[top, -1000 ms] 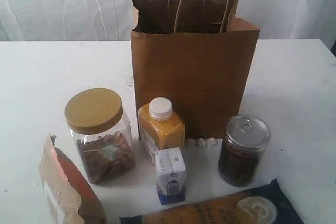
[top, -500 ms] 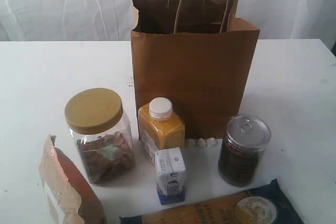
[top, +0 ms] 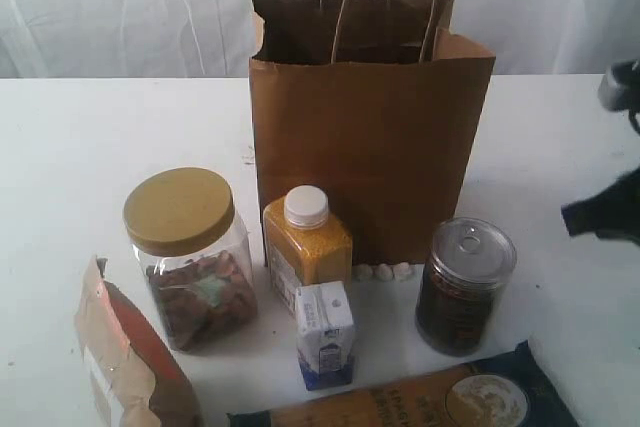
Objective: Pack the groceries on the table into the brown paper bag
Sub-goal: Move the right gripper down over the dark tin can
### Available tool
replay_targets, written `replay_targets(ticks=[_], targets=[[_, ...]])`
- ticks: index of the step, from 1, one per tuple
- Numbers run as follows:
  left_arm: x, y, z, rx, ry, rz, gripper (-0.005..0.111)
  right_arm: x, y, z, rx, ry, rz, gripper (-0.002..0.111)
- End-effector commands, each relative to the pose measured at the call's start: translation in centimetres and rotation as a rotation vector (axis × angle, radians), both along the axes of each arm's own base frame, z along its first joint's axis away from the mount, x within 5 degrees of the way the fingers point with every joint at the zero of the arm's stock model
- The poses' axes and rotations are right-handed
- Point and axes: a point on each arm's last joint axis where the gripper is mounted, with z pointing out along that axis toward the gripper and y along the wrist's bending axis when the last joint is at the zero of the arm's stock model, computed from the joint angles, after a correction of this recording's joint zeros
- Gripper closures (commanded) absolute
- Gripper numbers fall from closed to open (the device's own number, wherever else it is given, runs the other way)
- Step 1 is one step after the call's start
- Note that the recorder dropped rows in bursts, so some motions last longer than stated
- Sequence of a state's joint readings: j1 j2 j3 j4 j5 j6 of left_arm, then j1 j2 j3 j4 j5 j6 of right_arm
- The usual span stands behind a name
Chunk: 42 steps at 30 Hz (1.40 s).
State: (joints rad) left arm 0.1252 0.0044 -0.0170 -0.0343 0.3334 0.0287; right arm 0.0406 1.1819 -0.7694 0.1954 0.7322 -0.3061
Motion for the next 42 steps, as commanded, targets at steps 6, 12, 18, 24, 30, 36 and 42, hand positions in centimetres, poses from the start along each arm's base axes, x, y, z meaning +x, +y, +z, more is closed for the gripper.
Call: replay_targets(ticks=[6,12,18,24,30,36,42], targets=[[0.0,-0.1,-0.2,-0.007,0.0,-0.007,0.107,-0.9,1.7,1.4,-0.038,0.1,0.063,0.108],[0.0,-0.1,-0.2,-0.007,0.0,-0.007,0.107,-4.2,5.4,4.1,-0.051,-0.045,0.306,0.108],[0.0,-0.1,-0.2,-0.007,0.0,-0.007,0.107,-4.7,7.2,4.3,-0.065,-0.114,0.424,0.108],[0.0,-0.1,-0.2,-0.007,0.0,-0.007,0.107,-4.2,7.6,4.7,-0.081,-0.201,0.482,0.099],[0.0,-0.1,-0.2,-0.007,0.0,-0.007,0.107,-3.8,7.8,3.4,-0.116,-0.107,0.518,0.04],[0.0,-0.1,-0.2,-0.007,0.0,-0.007,0.107,-3.0,8.3,2.1,-0.106,-0.036,0.483,0.011],[0.0,-0.1,-0.2,-0.007,0.0,-0.007,0.107,-1.8,8.9,1.5,-0.078,-0.056,0.434,0.011]])
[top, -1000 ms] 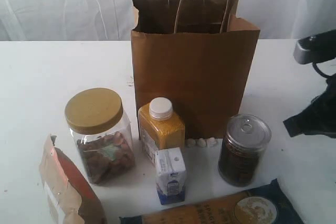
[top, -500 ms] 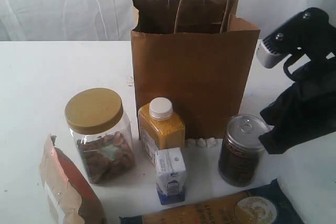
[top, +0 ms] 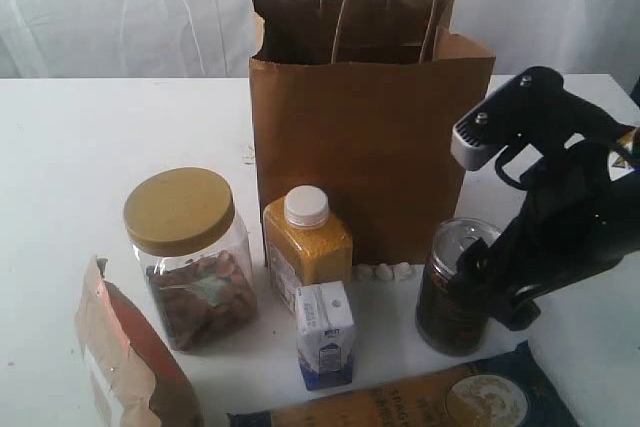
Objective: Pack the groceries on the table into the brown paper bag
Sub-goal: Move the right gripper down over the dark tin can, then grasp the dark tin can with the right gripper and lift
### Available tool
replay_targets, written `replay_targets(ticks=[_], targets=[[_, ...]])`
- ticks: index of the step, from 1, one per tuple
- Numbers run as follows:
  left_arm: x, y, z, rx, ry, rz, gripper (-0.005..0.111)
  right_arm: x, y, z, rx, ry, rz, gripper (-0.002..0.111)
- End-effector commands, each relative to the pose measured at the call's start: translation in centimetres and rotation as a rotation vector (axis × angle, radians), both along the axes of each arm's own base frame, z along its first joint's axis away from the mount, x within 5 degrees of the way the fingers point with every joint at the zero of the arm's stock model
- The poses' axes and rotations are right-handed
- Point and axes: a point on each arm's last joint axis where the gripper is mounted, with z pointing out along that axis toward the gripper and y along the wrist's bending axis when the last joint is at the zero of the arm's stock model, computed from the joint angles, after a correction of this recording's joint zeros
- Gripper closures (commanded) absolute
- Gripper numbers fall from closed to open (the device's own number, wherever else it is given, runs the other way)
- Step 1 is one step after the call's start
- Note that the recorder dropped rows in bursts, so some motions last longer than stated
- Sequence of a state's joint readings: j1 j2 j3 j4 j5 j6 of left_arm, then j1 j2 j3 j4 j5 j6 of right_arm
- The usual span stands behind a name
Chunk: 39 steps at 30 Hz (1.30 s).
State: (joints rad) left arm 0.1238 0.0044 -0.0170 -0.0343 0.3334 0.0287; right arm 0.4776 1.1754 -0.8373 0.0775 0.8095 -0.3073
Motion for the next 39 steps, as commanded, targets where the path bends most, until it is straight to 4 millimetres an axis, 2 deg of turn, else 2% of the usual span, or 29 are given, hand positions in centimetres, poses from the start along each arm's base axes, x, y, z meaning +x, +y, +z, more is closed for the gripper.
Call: replay_targets(ticks=[1,11,20,24,27,39], targets=[[0.0,-0.1,-0.2,-0.007,0.0,-0.006,0.107,1.0,0.5,-0.3,0.051,-0.031,-0.065,0.011],[0.0,-0.1,-0.2,-0.007,0.0,-0.006,0.107,3.5,1.1,-3.5,-0.001,0.029,-0.17,0.011],[0.0,-0.1,-0.2,-0.007,0.0,-0.006,0.107,3.6,1.2,-3.5,0.007,0.02,-0.172,0.011],[0.0,-0.1,-0.2,-0.007,0.0,-0.006,0.107,4.4,1.6,-3.9,0.038,-0.045,-0.162,0.015],[0.0,-0.1,-0.2,-0.007,0.0,-0.006,0.107,4.2,1.6,-4.5,0.03,0.015,-0.177,0.018],[0.0,-0.1,-0.2,-0.007,0.0,-0.006,0.107,3.7,1.3,-4.8,-0.031,0.068,-0.15,0.018]])
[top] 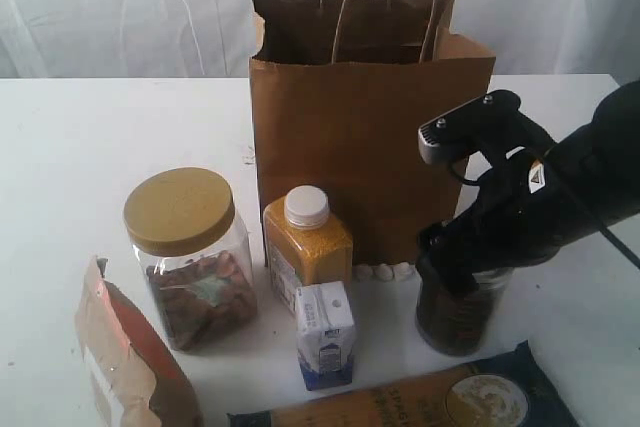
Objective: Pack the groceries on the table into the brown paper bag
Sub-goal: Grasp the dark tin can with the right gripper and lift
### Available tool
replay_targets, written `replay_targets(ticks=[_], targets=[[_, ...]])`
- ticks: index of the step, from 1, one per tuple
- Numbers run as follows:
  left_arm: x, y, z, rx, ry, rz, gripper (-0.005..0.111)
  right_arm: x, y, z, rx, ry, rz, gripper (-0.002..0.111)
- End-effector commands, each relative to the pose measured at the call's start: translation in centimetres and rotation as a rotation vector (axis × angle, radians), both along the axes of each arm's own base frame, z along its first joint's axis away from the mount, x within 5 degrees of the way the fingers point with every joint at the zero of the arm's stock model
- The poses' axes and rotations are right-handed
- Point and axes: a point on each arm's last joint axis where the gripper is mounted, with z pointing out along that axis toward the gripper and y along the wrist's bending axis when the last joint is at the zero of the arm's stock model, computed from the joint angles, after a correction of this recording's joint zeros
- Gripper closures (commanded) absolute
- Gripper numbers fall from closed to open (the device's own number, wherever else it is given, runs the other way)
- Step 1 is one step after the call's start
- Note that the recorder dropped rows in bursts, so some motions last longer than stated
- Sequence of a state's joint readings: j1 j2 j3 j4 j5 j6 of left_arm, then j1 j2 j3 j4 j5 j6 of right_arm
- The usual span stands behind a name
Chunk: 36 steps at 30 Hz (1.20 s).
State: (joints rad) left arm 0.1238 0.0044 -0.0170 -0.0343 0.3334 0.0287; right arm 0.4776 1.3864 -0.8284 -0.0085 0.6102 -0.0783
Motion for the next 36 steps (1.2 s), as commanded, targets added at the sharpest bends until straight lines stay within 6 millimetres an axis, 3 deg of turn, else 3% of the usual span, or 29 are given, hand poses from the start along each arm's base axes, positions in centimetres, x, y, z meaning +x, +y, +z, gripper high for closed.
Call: replay_targets(ticks=[1,5,15,22,26,36], targets=[[0.0,-0.1,-0.2,-0.007,0.0,-0.006,0.107,-0.3,-0.1,-0.3,-0.037,0.029,0.028,0.018],[0.0,-0.1,-0.2,-0.007,0.0,-0.006,0.107,-0.1,0.0,-0.1,-0.017,-0.005,0.027,0.019],[0.0,-0.1,-0.2,-0.007,0.0,-0.006,0.107,-0.5,0.1,-0.3,0.007,0.053,0.003,0.052],[0.0,-0.1,-0.2,-0.007,0.0,-0.006,0.107,-0.6,0.0,0.3,0.016,0.032,0.004,0.064],[0.0,-0.1,-0.2,-0.007,0.0,-0.006,0.107,-1.7,-0.5,2.5,0.051,-0.039,0.007,0.064],[0.0,-0.1,-0.2,-0.007,0.0,-0.006,0.107,-6.8,-2.5,11.3,0.189,-0.151,0.017,0.064]])
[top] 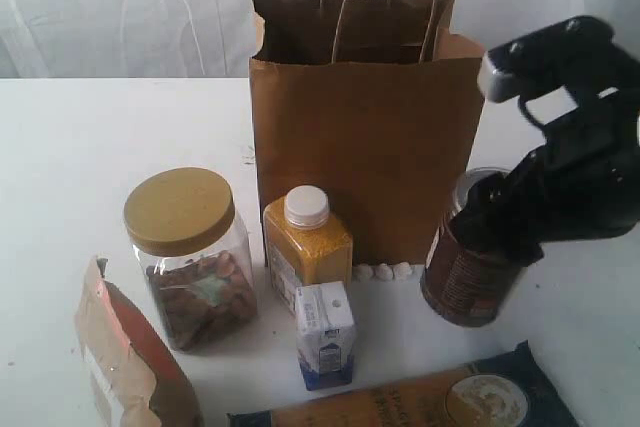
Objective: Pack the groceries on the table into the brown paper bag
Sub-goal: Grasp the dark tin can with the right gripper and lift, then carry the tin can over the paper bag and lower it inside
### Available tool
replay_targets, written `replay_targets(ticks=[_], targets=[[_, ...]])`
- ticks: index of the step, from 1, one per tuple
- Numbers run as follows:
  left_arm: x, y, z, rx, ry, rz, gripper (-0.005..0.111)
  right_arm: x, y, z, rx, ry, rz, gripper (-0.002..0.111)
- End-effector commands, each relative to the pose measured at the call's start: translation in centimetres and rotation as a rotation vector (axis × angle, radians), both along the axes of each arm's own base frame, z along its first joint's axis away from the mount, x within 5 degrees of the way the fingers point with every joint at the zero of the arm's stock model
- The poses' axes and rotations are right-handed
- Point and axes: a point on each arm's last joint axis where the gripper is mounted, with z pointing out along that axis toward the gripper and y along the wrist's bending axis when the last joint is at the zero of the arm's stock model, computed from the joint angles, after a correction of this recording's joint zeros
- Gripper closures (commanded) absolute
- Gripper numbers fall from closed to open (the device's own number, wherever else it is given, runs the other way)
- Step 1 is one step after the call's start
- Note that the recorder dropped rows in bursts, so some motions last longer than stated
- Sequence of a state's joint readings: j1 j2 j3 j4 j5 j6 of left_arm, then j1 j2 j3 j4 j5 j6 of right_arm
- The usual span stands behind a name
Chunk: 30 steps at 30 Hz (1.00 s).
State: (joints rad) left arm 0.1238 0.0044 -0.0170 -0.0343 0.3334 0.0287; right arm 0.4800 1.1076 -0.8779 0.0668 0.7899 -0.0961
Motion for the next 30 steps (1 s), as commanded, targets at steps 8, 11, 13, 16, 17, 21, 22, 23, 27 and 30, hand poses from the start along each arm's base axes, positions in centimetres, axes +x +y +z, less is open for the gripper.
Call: replay_targets(ticks=[8,11,13,16,17,21,22,23,27,30], targets=[[0.0,-0.1,-0.2,-0.007,0.0,-0.006,0.107,-6.7,-1.2,14.3,0.289,-0.257,0.18,0.064],[0.0,-0.1,-0.2,-0.007,0.0,-0.006,0.107,-7.3,-1.7,18.7,0.369,-0.45,0.168,0.064],[0.0,-0.1,-0.2,-0.007,0.0,-0.006,0.107,-6.9,-2.1,20.9,0.392,-0.595,0.137,0.064],[0.0,-0.1,-0.2,-0.007,0.0,-0.006,0.107,-5.5,-2.4,23.3,0.407,-0.765,0.049,0.064],[0.0,-0.1,-0.2,-0.007,0.0,-0.006,0.107,-4.8,-2.3,23.8,0.421,-0.789,0.015,0.064],[0.0,-0.1,-0.2,-0.007,0.0,-0.006,0.107,-1.4,-0.9,24.0,0.462,-0.81,-0.033,0.064],[0.0,-0.1,-0.2,-0.007,0.0,-0.006,0.107,-0.4,-0.4,23.9,0.47,-0.823,-0.036,0.064],[0.0,-0.1,-0.2,-0.007,0.0,-0.006,0.107,0.4,0.1,23.7,0.476,-0.834,-0.038,0.064],[0.0,-0.1,-0.2,-0.007,0.0,-0.015,0.107,4.2,1.9,22.6,0.5,-0.878,-0.047,0.064],[0.0,-0.2,-0.2,-0.007,0.0,-0.028,0.107,6.4,3.1,21.0,0.485,-0.823,-0.05,0.064]])
